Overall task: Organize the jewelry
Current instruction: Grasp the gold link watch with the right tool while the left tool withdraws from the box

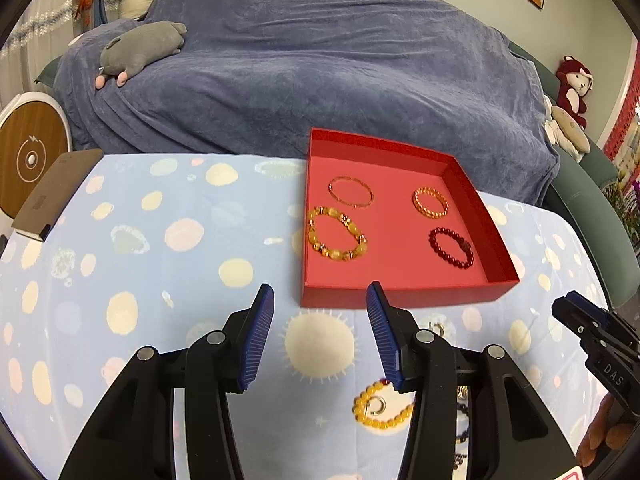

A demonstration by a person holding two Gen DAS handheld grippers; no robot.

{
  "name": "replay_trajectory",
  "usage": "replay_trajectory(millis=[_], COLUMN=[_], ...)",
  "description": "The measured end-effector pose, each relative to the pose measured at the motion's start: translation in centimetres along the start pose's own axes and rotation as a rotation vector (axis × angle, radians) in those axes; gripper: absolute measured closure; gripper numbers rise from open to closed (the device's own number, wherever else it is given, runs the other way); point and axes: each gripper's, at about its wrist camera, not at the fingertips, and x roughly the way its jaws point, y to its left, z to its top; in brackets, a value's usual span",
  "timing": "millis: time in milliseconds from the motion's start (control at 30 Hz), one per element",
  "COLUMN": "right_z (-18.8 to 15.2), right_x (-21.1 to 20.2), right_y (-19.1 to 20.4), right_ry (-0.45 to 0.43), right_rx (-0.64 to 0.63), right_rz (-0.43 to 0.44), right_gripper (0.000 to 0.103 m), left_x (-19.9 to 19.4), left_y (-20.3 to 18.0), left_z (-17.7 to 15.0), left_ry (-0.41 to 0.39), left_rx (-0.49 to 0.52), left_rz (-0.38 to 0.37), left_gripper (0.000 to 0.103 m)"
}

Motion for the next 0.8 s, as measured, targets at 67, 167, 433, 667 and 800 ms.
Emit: replay_trajectory(millis=[67,167,433,667,800], right_z=[-0.9,-2.3,-5.7,-6.6,-6.6], right_x=[-0.5,-0.8,1.6,3.6,4.8], right_y=[0.1,0.3,3.6,4.8,5.2], right_ry=[0.010,0.026,0.123,0.171,0.187], right_rx=[0.008,0.027,-0.071,-0.094,-0.108], right_rz=[0.011,0.029,0.068,0.089,0.089], right_gripper=[0.067,0.067,0.068,0.068,0.068], left_x=[-0.2,-0.4,-0.3,0.4,0.7], left_y=[-0.1,-0.8,-1.6,-0.5,0.1], left_z=[-1.2,-2.6,-4.2,-4.5,-4.5], left_ry=[0.014,0.023,0.051,0.078,0.089], left_rx=[0.005,0.029,0.067,0.045,0.034], left_rz=[0.001,0.006,-0.023,-0.017,-0.009], left_gripper=[0.057,0.057,0.057,0.057,0.057])
